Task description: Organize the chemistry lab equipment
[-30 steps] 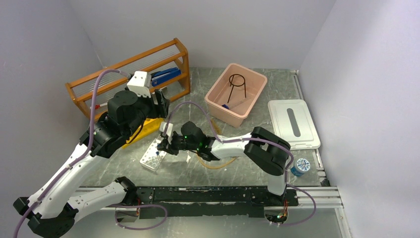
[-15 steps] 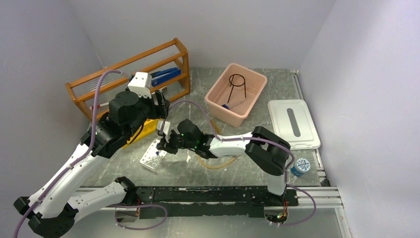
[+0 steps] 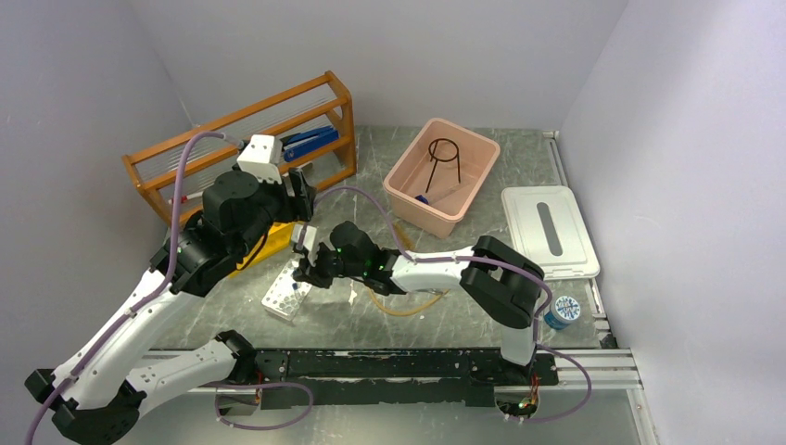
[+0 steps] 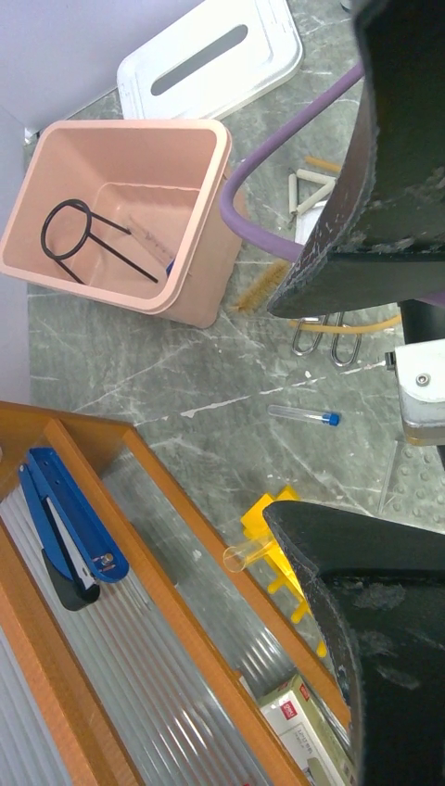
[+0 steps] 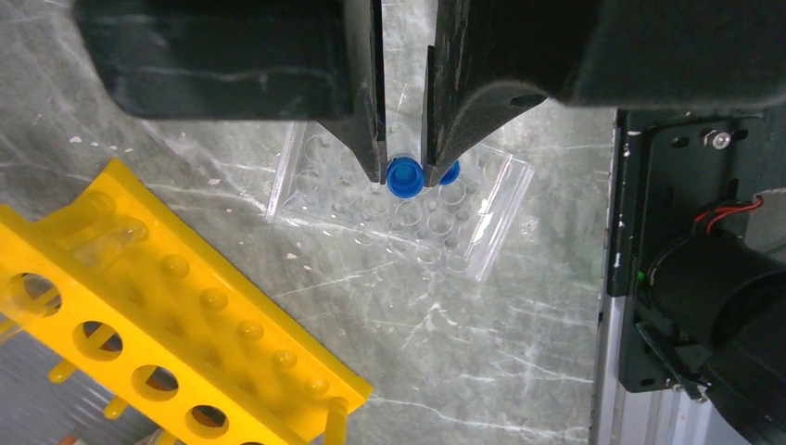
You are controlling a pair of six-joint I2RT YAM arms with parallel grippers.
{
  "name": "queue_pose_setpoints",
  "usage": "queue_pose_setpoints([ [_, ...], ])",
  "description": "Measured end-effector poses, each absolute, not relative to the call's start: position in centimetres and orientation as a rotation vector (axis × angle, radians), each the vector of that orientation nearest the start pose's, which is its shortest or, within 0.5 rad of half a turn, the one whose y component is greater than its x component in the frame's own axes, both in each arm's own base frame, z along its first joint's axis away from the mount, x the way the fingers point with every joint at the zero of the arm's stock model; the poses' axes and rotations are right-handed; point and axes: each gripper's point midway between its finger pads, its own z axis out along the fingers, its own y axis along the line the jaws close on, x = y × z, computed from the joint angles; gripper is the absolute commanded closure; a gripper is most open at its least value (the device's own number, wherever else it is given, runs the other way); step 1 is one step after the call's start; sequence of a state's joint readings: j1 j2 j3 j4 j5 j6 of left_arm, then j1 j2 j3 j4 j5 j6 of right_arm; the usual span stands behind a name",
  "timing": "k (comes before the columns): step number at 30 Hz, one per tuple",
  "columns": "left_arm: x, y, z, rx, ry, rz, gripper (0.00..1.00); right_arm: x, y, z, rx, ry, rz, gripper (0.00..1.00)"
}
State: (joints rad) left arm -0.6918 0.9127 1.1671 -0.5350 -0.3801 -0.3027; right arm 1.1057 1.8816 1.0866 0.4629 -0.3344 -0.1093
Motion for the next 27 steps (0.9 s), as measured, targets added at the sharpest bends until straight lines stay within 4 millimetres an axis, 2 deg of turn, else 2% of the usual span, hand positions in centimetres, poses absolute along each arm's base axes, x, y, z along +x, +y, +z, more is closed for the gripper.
queue_pose_setpoints([
  [11, 26.6, -15.1, 33.6, 0.095, 1.844, -0.347, 0.24, 18.5, 49.2, 10.6, -1.344, 1.521, 0.984, 0.95],
  [21, 26.5, -15.0, 33.8, 0.092, 1.838, -0.351, 0.24, 18.7, 49.4, 10.7, -1.342, 1.493, 0.981, 0.94],
  [27, 26.5, -15.0, 33.8, 0.092, 1.838, -0.351, 0.24, 18.7, 49.6, 9.5, -1.352, 1.502, 0.977, 0.94],
])
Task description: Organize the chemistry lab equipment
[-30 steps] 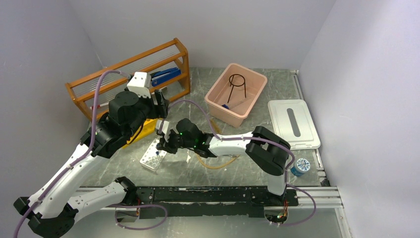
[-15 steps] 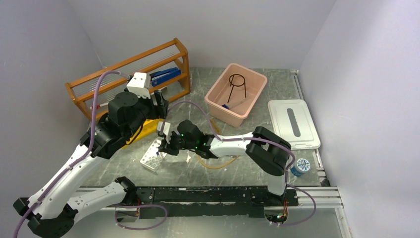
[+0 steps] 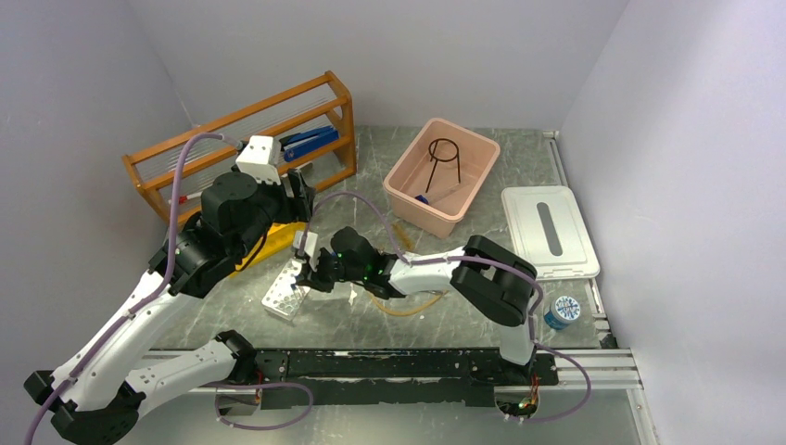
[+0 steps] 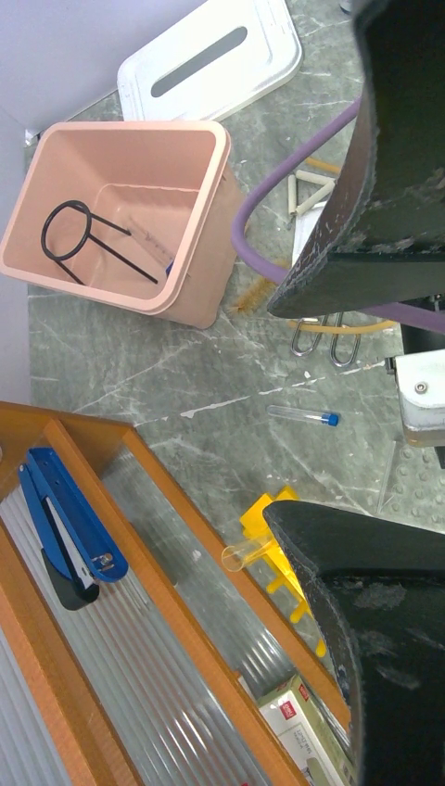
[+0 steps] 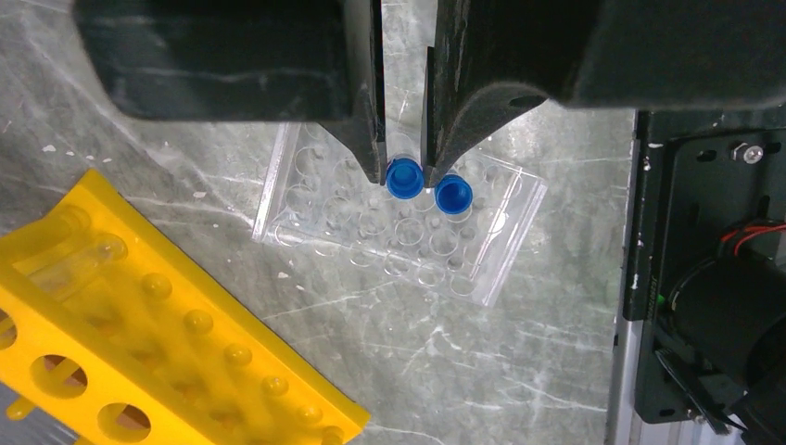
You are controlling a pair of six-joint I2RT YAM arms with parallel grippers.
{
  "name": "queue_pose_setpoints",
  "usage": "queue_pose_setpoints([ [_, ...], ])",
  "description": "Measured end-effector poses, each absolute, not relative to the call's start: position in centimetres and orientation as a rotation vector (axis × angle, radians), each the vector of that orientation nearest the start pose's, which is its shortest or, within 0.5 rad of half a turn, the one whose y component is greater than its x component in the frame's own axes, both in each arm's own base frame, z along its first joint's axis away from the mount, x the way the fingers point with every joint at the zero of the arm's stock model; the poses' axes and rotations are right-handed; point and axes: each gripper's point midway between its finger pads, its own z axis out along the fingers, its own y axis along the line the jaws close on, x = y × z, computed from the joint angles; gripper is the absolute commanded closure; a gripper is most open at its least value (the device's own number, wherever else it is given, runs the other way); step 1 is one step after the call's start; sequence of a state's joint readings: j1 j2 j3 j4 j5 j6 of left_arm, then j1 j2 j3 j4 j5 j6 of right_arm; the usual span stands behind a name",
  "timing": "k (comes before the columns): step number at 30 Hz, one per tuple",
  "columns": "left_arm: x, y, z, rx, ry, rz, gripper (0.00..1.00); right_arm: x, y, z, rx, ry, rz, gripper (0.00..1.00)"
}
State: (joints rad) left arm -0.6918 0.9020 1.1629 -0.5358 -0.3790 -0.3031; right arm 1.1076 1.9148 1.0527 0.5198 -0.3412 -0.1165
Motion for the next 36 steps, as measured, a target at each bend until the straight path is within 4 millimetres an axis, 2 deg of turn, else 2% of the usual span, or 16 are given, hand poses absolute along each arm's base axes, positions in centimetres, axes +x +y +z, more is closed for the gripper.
queue_pose_setpoints([
  [5, 26.5, -15.0, 33.8, 0.092, 1.838, -0.351, 0.24, 18.7, 49.6, 8.5, -1.358, 1.511, 0.974, 0.93],
  [11, 26.5, -15.0, 33.8, 0.092, 1.838, -0.351, 0.24, 18.7, 49.6, 8.5, -1.35, 1.489, 0.977, 0.89],
  [18, 26.4, -15.0, 33.8, 0.092, 1.838, -0.35, 0.23, 18.9, 49.4, 8.2, -1.346, 1.503, 0.959, 0.53],
  [20, 26.4, -15.0, 33.8, 0.092, 1.838, -0.35, 0.23, 18.9, 49.1, 7.7, -1.346, 1.533, 0.947, 0.46],
  [23, 26.4, -15.0, 33.8, 0.092, 1.838, -0.35, 0.23, 19.0, 48.9, 7.6, -1.34, 1.557, 0.934, 0.4],
  [26, 26.5, -14.9, 33.8, 0.092, 1.837, -0.349, 0.23, 18.9, 48.6, 8.8, -1.332, 1.555, 0.936, 0.39],
  [32, 26.4, -14.9, 33.9, 0.094, 1.835, -0.347, 0.23, 19.2, 47.5, 13.6, -1.234, 1.514, 0.961, 0.4],
  [36, 26.3, -14.4, 34.3, 0.08, 1.82, -0.336, 0.24, 21.2, 45.4, 14.7, -1.07, 1.606, 0.922, 0.4],
])
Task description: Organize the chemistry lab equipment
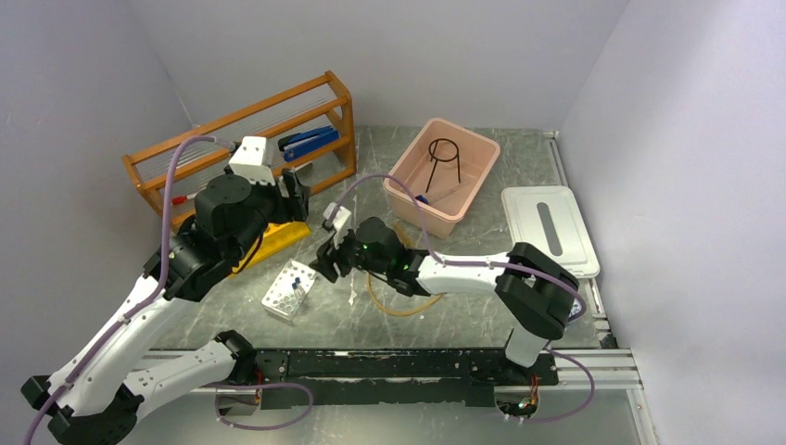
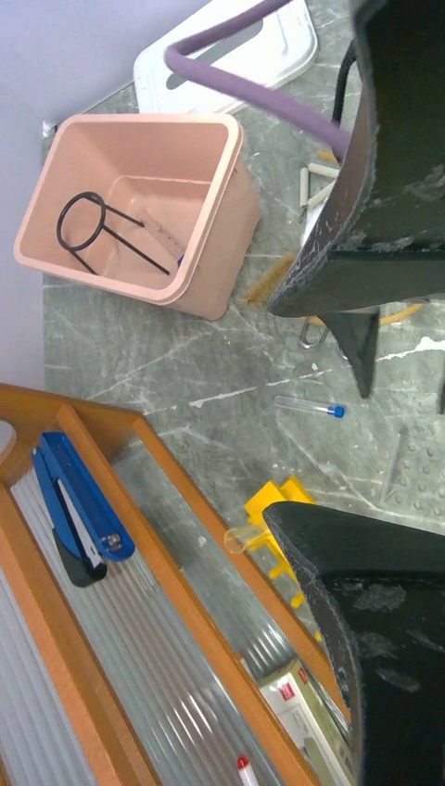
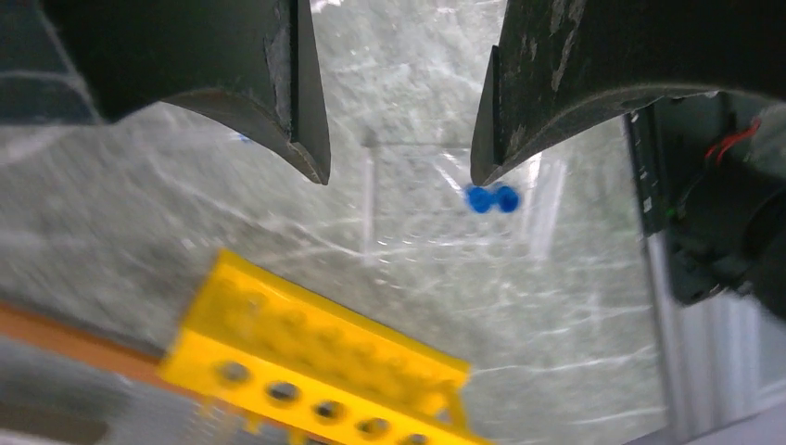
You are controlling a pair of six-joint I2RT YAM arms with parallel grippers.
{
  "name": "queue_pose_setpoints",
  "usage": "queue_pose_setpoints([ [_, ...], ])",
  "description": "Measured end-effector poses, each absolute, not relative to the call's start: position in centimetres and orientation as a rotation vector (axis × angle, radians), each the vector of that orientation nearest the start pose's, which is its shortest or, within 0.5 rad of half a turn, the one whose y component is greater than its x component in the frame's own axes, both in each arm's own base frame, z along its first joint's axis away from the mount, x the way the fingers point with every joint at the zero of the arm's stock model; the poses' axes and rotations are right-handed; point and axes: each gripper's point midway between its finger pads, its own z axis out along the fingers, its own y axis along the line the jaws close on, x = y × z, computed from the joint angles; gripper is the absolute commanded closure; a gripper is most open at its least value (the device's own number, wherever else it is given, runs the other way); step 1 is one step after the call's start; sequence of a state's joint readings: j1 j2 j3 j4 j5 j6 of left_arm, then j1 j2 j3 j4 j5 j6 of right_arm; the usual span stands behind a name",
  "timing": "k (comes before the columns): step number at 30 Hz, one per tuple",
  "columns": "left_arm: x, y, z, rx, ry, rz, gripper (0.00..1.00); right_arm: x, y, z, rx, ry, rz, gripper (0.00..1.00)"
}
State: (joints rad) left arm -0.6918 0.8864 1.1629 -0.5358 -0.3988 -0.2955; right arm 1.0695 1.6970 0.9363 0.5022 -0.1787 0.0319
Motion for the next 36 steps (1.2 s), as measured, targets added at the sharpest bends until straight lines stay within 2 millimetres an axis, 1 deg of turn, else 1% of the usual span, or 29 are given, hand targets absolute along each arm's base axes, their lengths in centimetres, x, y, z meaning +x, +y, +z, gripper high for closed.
queue_pose_setpoints([
  [2, 26.3, -13.8, 34.5, 0.06, 1.808, -0.319, 0.23, 22.6, 44.4, 14.2, -0.952, 1.699, 0.877, 0.43],
  [5, 26.2, -12.6, 34.0, 0.015, 1.796, -0.277, 0.24, 24.7, 43.1, 12.4, -0.766, 1.879, 0.783, 0.45],
  [7, 26.1, -11.9, 32.9, -0.014, 1.804, -0.245, 0.24, 26.0, 42.9, 11.0, -0.628, 2.002, 0.718, 0.47],
  [10, 26.0, -11.1, 30.5, -0.043, 1.836, -0.203, 0.24, 27.6, 42.6, 8.8, -0.428, 2.145, 0.62, 0.47],
  [13, 25.8, -10.6, 27.8, -0.056, 1.875, -0.159, 0.24, 28.7, 42.0, 6.5, -0.271, 2.244, 0.504, 0.47],
  [16, 25.6, -10.1, 26.5, -0.066, 1.884, -0.142, 0.24, 29.4, 41.4, 5.1, -0.179, 2.291, 0.41, 0.46],
  [18, 25.4, -9.9, 26.3, -0.073, 1.874, -0.146, 0.24, 29.8, 41.1, 4.3, -0.143, 2.308, 0.357, 0.46],
  [24, 25.2, -9.8, 26.9, -0.093, 1.838, -0.177, 0.25, 30.7, 40.7, 2.4, -0.118, 2.333, 0.231, 0.45],
  [28, 25.3, -9.4, 27.0, -0.126, 1.832, -0.166, 0.23, 31.0, 40.6, 2.1, -0.129, 2.331, 0.189, 0.48],
  [30, 25.4, -9.0, 26.7, -0.151, 1.836, -0.143, 0.23, 31.0, 40.5, 2.0, -0.14, 2.331, 0.176, 0.55],
  [34, 25.3, -8.2, 26.5, -0.186, 1.839, -0.105, 0.22, 31.0, 40.1, 1.7, -0.179, 2.327, 0.144, 0.74],
  [36, 25.2, -8.0, 26.6, -0.195, 1.834, -0.1, 0.22, 31.1, 39.9, 1.7, -0.205, 2.318, 0.134, 0.81],
])
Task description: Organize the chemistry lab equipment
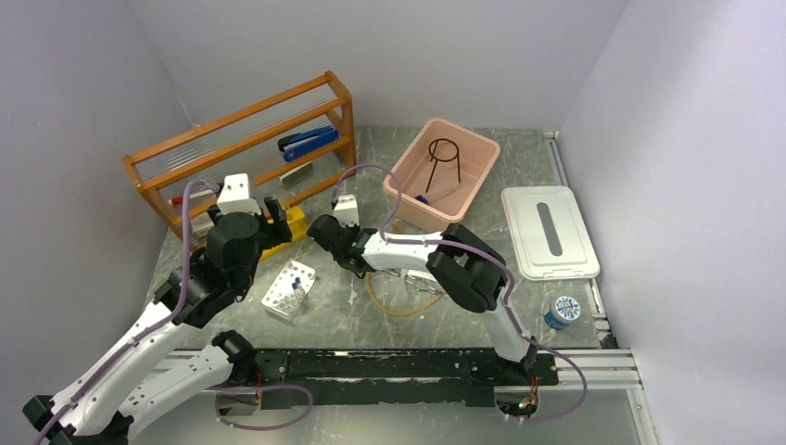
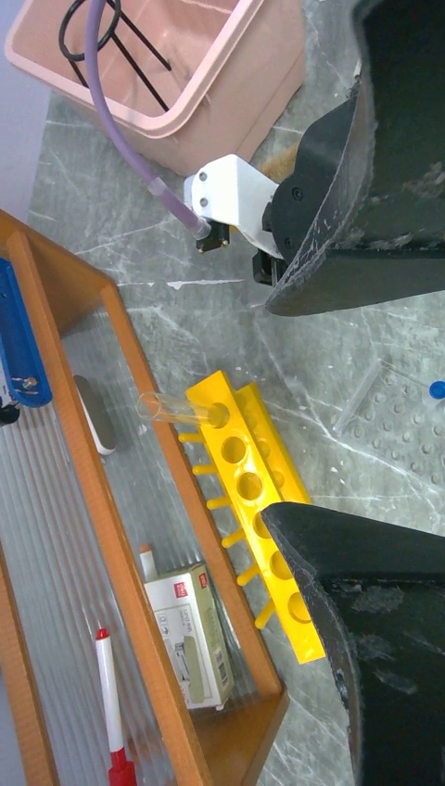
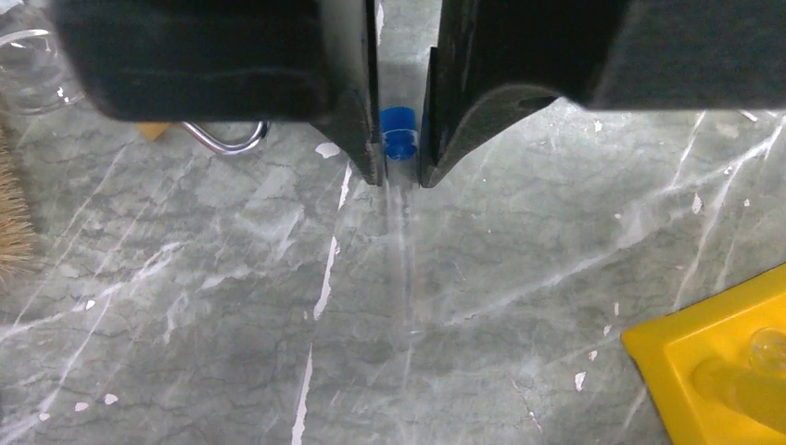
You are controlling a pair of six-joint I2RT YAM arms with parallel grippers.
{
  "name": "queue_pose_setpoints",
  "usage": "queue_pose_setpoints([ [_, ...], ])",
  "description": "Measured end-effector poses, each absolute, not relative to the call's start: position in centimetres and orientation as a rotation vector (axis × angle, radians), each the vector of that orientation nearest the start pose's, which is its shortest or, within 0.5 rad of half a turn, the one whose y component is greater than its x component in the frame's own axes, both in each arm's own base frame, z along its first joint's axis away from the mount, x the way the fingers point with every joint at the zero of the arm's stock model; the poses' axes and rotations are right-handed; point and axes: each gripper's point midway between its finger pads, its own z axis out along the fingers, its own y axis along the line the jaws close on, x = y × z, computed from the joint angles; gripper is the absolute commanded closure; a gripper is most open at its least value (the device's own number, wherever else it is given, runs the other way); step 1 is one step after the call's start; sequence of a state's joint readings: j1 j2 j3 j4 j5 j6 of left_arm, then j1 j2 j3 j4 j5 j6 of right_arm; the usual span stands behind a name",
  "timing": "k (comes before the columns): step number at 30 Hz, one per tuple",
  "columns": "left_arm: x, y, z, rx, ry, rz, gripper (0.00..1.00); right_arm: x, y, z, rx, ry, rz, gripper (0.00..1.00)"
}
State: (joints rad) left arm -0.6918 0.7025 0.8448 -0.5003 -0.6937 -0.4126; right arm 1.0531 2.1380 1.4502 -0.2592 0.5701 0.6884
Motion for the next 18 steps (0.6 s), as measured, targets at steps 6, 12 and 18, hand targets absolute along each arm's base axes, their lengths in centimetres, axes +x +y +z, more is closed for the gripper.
queue_pose_setpoints([
  [6, 25.0, -7.7, 26.9, -0.21, 1.819, -0.105, 0.22, 31.3, 39.9, 1.7, -0.289, 2.284, 0.134, 0.95],
  [12, 25.2, -8.0, 26.6, -0.203, 1.832, -0.107, 0.18, 30.2, 38.4, 2.1, -0.413, 2.242, 0.197, 0.95],
  [18, 25.4, -10.7, 25.5, -0.134, 1.902, -0.211, 0.07, 27.2, 37.2, 6.7, -0.591, 2.105, 0.414, 0.94],
])
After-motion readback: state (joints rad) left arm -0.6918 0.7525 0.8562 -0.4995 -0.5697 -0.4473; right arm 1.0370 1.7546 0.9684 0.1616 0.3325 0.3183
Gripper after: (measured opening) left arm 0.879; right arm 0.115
